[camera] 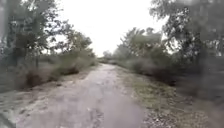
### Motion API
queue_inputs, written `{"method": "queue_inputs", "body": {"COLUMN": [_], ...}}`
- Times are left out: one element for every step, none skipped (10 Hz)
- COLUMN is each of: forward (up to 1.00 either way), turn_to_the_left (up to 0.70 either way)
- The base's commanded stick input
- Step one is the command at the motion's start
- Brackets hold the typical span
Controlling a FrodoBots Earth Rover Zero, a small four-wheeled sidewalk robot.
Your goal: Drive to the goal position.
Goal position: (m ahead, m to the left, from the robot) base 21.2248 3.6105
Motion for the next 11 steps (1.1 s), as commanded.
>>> {"method": "queue_inputs", "body": {"forward": [0.7,0.7,0.7,0.7,0.7,0.7,0.7,0.7,0.7,0.7,0.7], "turn_to_the_left": [0.0,0.0,0.0,0.0,0.0,0.0,0.0,0.0,0.0,0.0,0.0]}}
